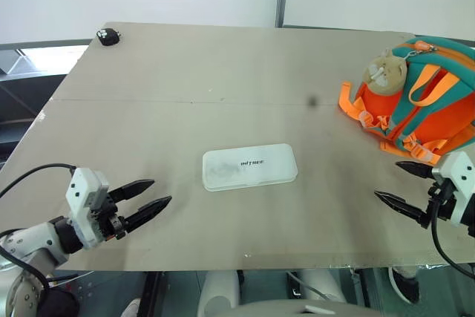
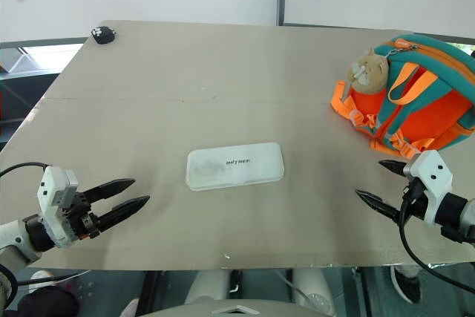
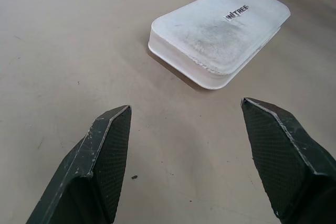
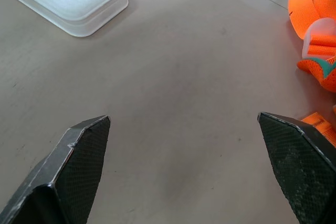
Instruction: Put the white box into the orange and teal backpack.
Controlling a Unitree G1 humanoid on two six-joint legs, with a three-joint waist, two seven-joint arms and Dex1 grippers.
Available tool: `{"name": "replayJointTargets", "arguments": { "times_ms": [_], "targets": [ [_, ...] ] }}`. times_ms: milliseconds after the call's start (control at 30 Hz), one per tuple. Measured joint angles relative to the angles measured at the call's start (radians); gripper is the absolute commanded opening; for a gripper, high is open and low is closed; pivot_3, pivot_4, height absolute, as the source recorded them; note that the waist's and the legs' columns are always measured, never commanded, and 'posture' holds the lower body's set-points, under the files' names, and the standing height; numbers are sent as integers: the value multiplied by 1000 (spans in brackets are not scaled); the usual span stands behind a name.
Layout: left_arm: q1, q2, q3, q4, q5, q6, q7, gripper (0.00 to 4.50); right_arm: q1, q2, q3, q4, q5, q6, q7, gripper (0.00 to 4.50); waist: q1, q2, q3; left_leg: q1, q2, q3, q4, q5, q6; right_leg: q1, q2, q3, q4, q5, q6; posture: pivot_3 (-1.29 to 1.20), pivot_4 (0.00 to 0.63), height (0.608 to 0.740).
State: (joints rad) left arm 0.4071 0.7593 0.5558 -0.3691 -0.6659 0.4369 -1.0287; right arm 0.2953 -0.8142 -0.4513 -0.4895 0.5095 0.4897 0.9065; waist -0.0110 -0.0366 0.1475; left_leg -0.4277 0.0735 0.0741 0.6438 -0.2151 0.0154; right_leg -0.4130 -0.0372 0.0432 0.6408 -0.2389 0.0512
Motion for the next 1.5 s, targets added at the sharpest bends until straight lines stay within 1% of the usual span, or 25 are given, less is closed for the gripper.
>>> {"name": "replayJointTargets", "arguments": {
  "times_ms": [67,133,200,333,400,433,500,533,567,600,633,700,767,867,933,1033,1100,1167,1200,1233,1300,1333,1367,1467,1500],
  "targets": [
    [-1,1,0,1,1,0,-1,3386,-2,0,1,0,0,1,-3,4450,0,0,0,0,0,0,0,0,0,0,0,0,0,0,0,0,150,740],
    [-30,1,-6,6,-5,20,12,3386,-86,0,46,-31,-30,18,-67,4450,-4,1,1,1,0,0,0,0,0,0,0,1,0,0,0,0,150,740],
    [-67,1,-7,-9,-24,39,29,3386,-153,0,88,-108,-36,51,-128,4450,-3,0,0,1,0,0,0,0,0,0,0,-1,1,0,0,0,150,740],
    [-95,-1,-9,-13,-34,60,62,3386,-205,1,141,-136,-18,124,-172,4450,2,0,0,-2,0,1,0,0,0,-1,0,-2,0,0,0,0,150,740],
    [-119,-2,-14,-14,-34,71,88,2895,-249,4,178,-136,2,171,-187,3945,1,0,0,-2,0,1,0,0,0,-1,0,-2,0,0,0,0,150,740],
    [-140,-4,-20,-13,-35,94,119,2622,-298,20,212,-131,5,204,-214,3626,0,0,0,-2,0,1,0,0,0,-1,0,-2,0,0,0,0,150,740],
    [-187,-6,-47,-13,-34,139,184,1648,-370,41,280,-120,-3,249,-259,2619,-1,0,0,-1,0,1,1,0,0,0,0,-2,1,0,0,0,150,740],
    [-193,-6,-62,-14,-29,157,208,1035,-395,50,319,-117,-17,261,-274,2010,-1,0,0,-1,0,1,0,0,0,0,1,-2,1,0,0,0,150,740],
    [-201,-7,-86,-16,-24,174,230,596,-415,69,357,-111,-30,274,-291,1559,-2,0,0,-2,0,1,0,0,0,0,1,-2,1,0,0,0,150,740],
    [-204,-7,-98,-18,-23,183,239,232,-425,77,377,-106,-35,280,-300,1199,-2,0,0,-2,0,1,0,0,0,0,1,-2,1,0,0,0,150,740],
    [-210,-9,-120,-30,-21,206,267,0,-446,82,425,-90,-54,286,-307,775,-2,0,0,-2,0,2,0,0,0,-1,1,-2,1,0,0,0,150,740],
    [-236,-18,-170,-72,-3,276,358,0,-511,84,546,-37,-129,288,-315,40,-2,0,0,-2,0,2,1,0,0,-1,1,-2,1,0,0,0,150,740],
    [-250,-22,-209,-103,10,320,417,0,-559,106,626,11,-186,283,-326,40,-2,0,0,-2,0,2,1,0,0,-1,1,-2,1,0,0,0,150,740],
    [-288,-58,-248,-120,16,393,508,0,-641,157,744,120,-267,262,-322,40,-2,0,0,-2,0,1,1,0,0,0,2,-2,2,0,0,0,150,740],
    [-292,-72,-261,-132,5,426,530,0,-670,186,799,159,-298,242,-310,40,-2,0,0,-2,0,1,2,0,0,-1,2,-2,2,1,0,0,150,740],
    [-265,-56,-201,-124,-69,480,489,772,-679,196,836,199,-329,204,-280,0,-2,0,0,-3,0,1,1,0,0,-1,2,-2,2,1,0,0,150,740],
    [-256,-22,-123,-85,-145,535,440,1783,-688,196,835,219,-343,184,-266,0,-2,0,0,-3,0,1,1,0,0,-1,2,-3,2,1,0,0,150,740],
    [-256,22,-66,-38,-193,587,411,2747,-695,196,834,239,-353,168,-255,0,-1,0,0,-2,0,0,1,0,0,-1,2,-3,2,0,0,0,150,740],
    [-259,33,-48,-22,-209,610,403,3234,-695,197,834,246,-358,159,-249,0,-1,0,0,-2,0,1,2,0,0,0,2,-3,2,0,0,0,150,740],
    [-266,38,-46,-9,-222,629,400,3607,-697,201,834,252,-364,155,-245,0,0,0,0,-2,0,1,3,0,0,0,2,-3,2,0,0,0,150,740],
    [-324,48,-42,63,-323,766,400,4442,-708,214,835,273,-375,142,-236,0,0,0,0,-1,0,0,4,0,0,0,2,-4,3,0,0,0,150,740],
    [-342,53,-39,92,-355,812,401,4442,-714,221,836,277,-378,139,-234,0,-1,-1,0,-2,0,0,4,0,0,0,2,-4,3,1,0,0,150,740],
    [-403,53,-18,164,-445,942,417,4442,-722,232,836,281,-388,129,-227,0,-3,-1,0,-1,0,0,4,0,0,0,2,-4,3,1,0,0,150,740],
    [-482,46,-13,234,-502,1058,463,4442,-728,240,838,297,-402,121,-217,0,-2,-1,0,-3,0,-1,3,0,0,0,2,-4,3,1,1,0,150,740],
    [-526,23,-13,263,-511,1098,494,4442,-732,249,838,304,-411,120,-216,0,0,-1,0,-3,0,-1,3,0,0,0,2,-4,3,1,2,0,150,740]
  ]
}}
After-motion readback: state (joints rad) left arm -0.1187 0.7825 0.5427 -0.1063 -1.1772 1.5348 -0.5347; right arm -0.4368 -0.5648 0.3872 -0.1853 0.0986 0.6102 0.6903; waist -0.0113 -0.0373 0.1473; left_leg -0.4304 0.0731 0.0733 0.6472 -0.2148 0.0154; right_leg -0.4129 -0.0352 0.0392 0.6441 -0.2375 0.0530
